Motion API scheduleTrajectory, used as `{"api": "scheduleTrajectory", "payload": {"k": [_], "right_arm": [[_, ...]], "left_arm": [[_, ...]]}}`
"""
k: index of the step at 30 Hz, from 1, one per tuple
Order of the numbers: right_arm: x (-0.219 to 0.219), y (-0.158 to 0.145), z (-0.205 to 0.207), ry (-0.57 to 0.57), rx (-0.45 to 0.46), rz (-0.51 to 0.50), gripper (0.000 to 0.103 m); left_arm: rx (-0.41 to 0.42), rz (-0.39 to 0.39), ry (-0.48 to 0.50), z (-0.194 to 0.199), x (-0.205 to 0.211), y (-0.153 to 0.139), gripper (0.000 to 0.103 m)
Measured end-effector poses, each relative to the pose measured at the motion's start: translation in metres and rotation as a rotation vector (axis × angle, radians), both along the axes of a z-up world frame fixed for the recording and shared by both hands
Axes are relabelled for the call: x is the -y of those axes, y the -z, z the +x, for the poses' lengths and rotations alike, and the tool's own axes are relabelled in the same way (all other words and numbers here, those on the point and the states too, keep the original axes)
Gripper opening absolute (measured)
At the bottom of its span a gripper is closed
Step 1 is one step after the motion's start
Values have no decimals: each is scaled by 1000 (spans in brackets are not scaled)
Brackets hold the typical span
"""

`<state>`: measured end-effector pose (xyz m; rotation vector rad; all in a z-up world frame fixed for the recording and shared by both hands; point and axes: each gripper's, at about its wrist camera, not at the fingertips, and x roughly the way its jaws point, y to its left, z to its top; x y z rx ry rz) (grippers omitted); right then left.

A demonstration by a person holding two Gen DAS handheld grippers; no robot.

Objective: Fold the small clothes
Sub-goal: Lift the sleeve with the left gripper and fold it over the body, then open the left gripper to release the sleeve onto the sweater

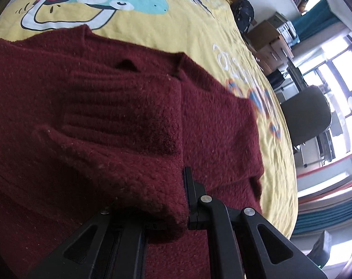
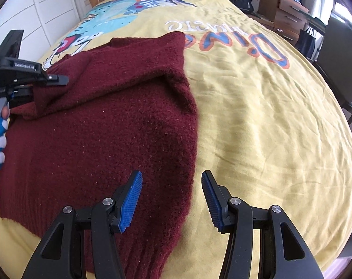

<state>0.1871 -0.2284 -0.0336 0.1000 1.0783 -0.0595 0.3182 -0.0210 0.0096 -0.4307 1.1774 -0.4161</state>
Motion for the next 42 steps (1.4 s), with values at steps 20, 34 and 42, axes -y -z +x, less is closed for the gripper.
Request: {"api": "scheduleTrajectory", "payload": {"k": [20, 34, 42], "right_arm": [[0, -2, 4, -15, 11, 8, 55], [12, 1, -2, 9, 11, 23, 55], [17, 4, -6, 22, 10, 37, 55]], "left_arm": [[29, -121, -140, -16, -58, -24, 20], [38, -39, 43, -16, 24, -19, 19], [9, 12, 108, -22, 55, -3, 29]]}}
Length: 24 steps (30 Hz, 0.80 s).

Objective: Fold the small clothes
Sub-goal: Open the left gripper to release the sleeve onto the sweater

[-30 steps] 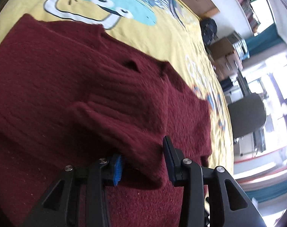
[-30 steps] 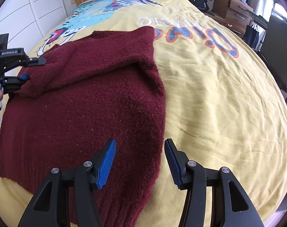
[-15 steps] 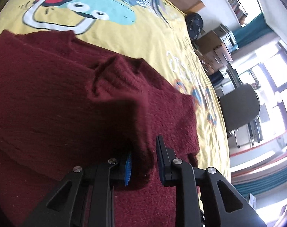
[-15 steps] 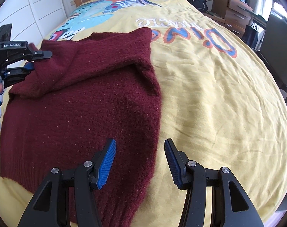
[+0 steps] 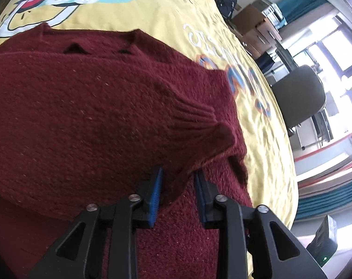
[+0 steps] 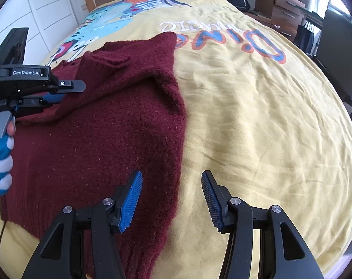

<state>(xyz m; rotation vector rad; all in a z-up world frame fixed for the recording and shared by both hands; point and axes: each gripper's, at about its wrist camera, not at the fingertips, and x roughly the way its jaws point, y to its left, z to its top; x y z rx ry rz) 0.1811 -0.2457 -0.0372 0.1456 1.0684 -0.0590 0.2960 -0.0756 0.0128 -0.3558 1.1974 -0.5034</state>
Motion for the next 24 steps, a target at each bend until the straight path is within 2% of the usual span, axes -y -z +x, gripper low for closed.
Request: {"api": "scheduleTrajectory", "payload": {"k": [5, 8, 13, 18, 22, 24], "right_arm": [[1, 1, 1, -1, 0, 5, 55], [-1, 1, 3, -5, 3, 6, 55], [-2, -1, 3, -12, 10, 7, 55], [0, 2, 3, -13, 3, 7, 55], [1, 5, 5, -12, -3, 6, 55], [0, 6, 5, -13, -5, 7, 55]], "left_arm": [[31, -12, 42, -7, 9, -13, 33], [72, 5, 64, -7, 13, -23, 38], [116, 33, 60, -8, 16, -28, 39], [85, 55, 43, -10, 19, -8, 39], [11, 46, 69, -15, 28, 16, 39], [-5, 37, 84, -19, 33, 23, 46]]}}
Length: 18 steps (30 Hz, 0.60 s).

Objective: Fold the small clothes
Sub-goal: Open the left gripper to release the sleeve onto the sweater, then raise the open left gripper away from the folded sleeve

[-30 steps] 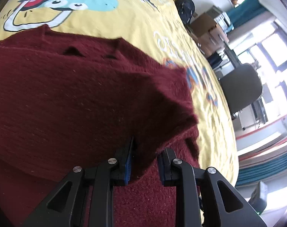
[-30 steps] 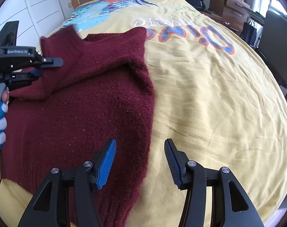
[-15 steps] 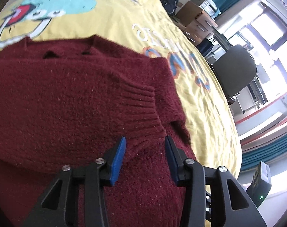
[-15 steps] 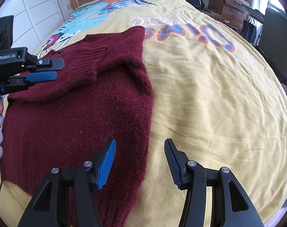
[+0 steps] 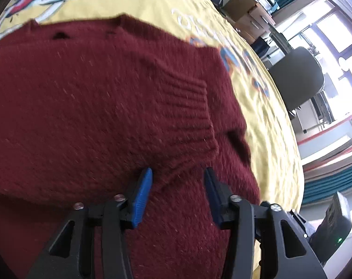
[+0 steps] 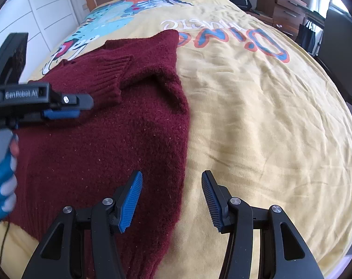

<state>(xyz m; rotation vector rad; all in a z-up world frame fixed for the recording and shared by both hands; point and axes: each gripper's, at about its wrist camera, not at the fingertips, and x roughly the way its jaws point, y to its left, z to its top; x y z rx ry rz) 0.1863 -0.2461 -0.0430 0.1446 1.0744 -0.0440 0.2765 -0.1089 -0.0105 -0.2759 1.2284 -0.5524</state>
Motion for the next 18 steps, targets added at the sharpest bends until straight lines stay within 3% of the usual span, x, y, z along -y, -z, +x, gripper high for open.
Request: {"api": "scheduleTrajectory", "payload": {"k": [5, 9, 18], "right_arm": [[0, 1, -1, 1, -2, -4, 55], [0, 0, -3, 7, 1, -5, 55], [0, -5, -4, 10, 10, -10, 55]], "left_arm": [[-16, -40, 56, -5, 13, -6, 49], [33, -24, 82, -14, 23, -20, 49], [151, 14, -21, -2, 0, -49, 49]]}}
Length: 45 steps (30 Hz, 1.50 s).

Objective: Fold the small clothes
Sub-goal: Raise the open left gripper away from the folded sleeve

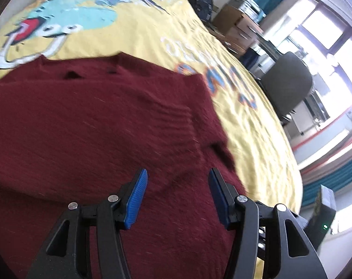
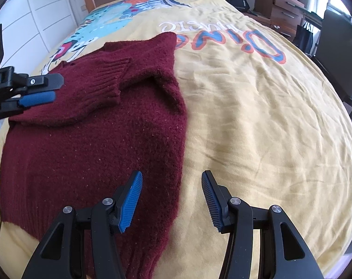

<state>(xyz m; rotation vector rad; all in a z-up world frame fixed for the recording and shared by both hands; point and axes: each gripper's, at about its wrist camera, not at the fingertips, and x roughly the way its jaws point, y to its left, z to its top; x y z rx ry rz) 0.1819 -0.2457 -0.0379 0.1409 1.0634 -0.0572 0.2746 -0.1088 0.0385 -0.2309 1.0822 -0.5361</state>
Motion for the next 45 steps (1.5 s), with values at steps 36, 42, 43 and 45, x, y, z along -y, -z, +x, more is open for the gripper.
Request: {"api": "scheduleTrajectory", "payload": {"k": [36, 42, 43, 45], "right_arm": [[-34, -6, -1, -39, 4, -16, 55], [-34, -14, -10, -38, 21, -7, 55], [-34, -16, -11, -37, 24, -6, 55], [-33, -19, -14, -35, 30, -1, 55]], "left_arm": [[18, 331, -363, 23, -147, 66, 53], [7, 320, -344, 12, -150, 52, 54], [7, 315, -343, 8, -151, 48, 54], [11, 316, -339, 1, -151, 40, 54]]}}
